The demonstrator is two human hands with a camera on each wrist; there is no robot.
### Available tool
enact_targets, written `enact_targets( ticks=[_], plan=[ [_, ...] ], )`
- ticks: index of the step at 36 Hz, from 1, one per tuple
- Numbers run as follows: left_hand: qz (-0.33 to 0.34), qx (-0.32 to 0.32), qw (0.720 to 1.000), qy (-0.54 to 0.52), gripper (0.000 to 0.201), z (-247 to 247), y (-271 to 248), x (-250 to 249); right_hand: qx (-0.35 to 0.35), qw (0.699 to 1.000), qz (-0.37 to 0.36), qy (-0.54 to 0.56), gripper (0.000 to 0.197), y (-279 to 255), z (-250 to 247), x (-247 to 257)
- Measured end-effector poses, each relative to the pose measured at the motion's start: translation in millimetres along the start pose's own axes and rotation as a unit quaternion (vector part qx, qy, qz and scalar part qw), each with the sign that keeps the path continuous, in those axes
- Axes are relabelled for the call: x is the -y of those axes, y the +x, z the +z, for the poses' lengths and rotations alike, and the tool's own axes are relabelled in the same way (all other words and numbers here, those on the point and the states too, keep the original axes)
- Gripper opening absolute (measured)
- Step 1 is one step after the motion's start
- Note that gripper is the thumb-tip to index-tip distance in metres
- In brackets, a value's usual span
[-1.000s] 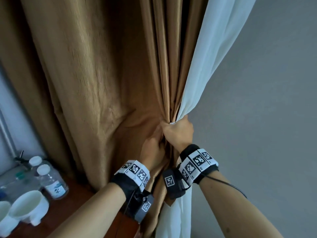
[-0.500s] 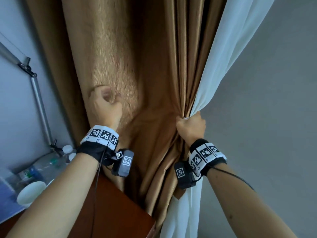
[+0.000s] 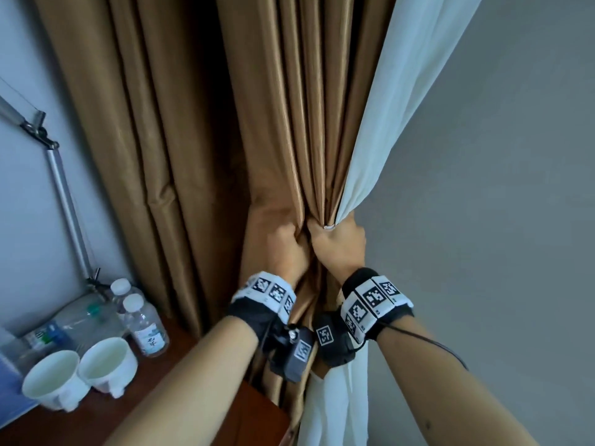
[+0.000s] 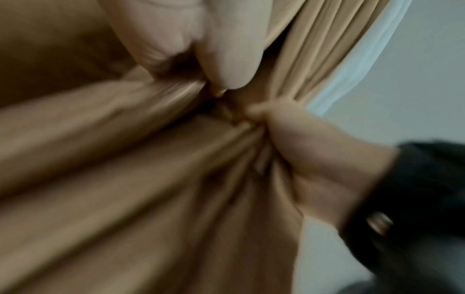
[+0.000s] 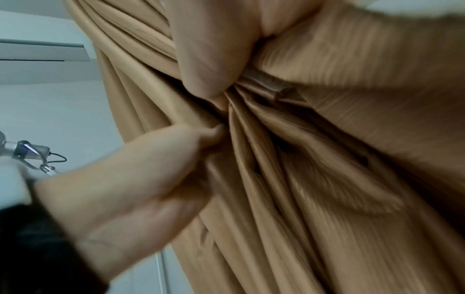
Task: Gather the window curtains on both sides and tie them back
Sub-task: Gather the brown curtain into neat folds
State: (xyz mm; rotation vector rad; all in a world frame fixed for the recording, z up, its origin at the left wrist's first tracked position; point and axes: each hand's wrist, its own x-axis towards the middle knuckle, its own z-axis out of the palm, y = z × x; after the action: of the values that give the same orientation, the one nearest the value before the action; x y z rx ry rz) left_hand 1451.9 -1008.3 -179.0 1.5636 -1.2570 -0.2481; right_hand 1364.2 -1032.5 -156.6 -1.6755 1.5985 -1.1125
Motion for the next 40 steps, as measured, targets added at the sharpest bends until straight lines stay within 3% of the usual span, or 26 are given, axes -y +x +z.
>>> enact_targets(
  ticks=[3, 6, 11, 16, 19, 21, 23, 24, 26, 28, 30, 31, 33, 34, 37, 38, 40],
  plan=[
    [-0.017, 0.077, 0.997, 0.011, 0.025, 22, -16, 4, 0.001, 1.0, 0.002, -0.004, 0.081, -4, -14, -2],
    [-0.038, 0.095, 0.995, 0.017, 0.025, 33, -19, 0, -0.008, 1.0, 0.02, -0.014, 0.094, -4, -20, -3],
    [0.07, 0.115, 0.985, 0.105, 0.024, 41, -16, -3, -0.074, 0.997, 0.026, -0.027, 0.049, 4, -20, -10],
    [0.057, 0.136, 0.988, 0.052, 0.029, 32, -21, 19, -0.076, 0.996, 0.015, -0.038, 0.037, 11, -21, -14],
    [-0.025, 0.216, 0.975, 0.053, 0.034, 17, -21, 42, -0.074, 0.996, 0.021, -0.035, 0.036, 10, -21, -15],
    [-0.104, 0.32, 0.942, 0.005, 0.04, 3, -12, 64, -0.07, 0.997, 0.022, -0.033, 0.038, 9, -22, -14],
    [-0.156, 0.398, 0.904, 0.009, 0.065, -16, 1, 79, -0.065, 0.997, 0.021, -0.028, 0.038, 8, -22, -14],
    [-0.171, 0.398, 0.901, 0.013, 0.085, -24, 8, 86, -0.062, 0.997, 0.02, -0.028, 0.037, 7, -22, -14],
    [-0.194, 0.333, 0.923, -0.017, 0.108, -38, 29, 97, -0.056, 0.998, 0.02, -0.027, 0.036, 8, -20, -13],
    [-0.195, 0.216, 0.955, -0.052, 0.098, -49, 50, 91, -0.052, 0.998, 0.02, -0.02, 0.037, 8, -18, -13],
    [-0.171, 0.084, 0.98, -0.058, 0.07, -57, 72, 77, -0.048, 0.999, 0.017, -0.021, 0.04, 8, -17, -12],
    [-0.154, 0.023, 0.986, -0.065, 0.068, -60, 81, 69, -0.045, 0.999, 0.014, -0.022, 0.041, 8, -16, -11],
    [-0.134, -0.054, 0.982, -0.121, 0.087, -66, 97, 53, -0.042, 0.999, 0.012, -0.023, 0.042, 9, -16, -11],
    [-0.127, -0.045, 0.977, -0.164, 0.094, -67, 105, 47, -0.041, 0.999, 0.014, -0.024, 0.042, 9, -16, -11],
    [-0.111, 0.081, 0.956, -0.258, 0.09, -68, 113, 27, -0.041, 0.999, 0.017, -0.026, 0.037, 10, -17, -13],
    [-0.11, 0.098, 0.955, -0.258, 0.084, -65, 114, 23, -0.042, 0.999, 0.017, -0.026, 0.037, 10, -18, -13],
    [-0.103, 0.071, 0.967, -0.223, 0.064, -57, 111, 16, -0.046, 0.998, 0.017, -0.029, 0.037, 10, -20, -13]
  ],
)
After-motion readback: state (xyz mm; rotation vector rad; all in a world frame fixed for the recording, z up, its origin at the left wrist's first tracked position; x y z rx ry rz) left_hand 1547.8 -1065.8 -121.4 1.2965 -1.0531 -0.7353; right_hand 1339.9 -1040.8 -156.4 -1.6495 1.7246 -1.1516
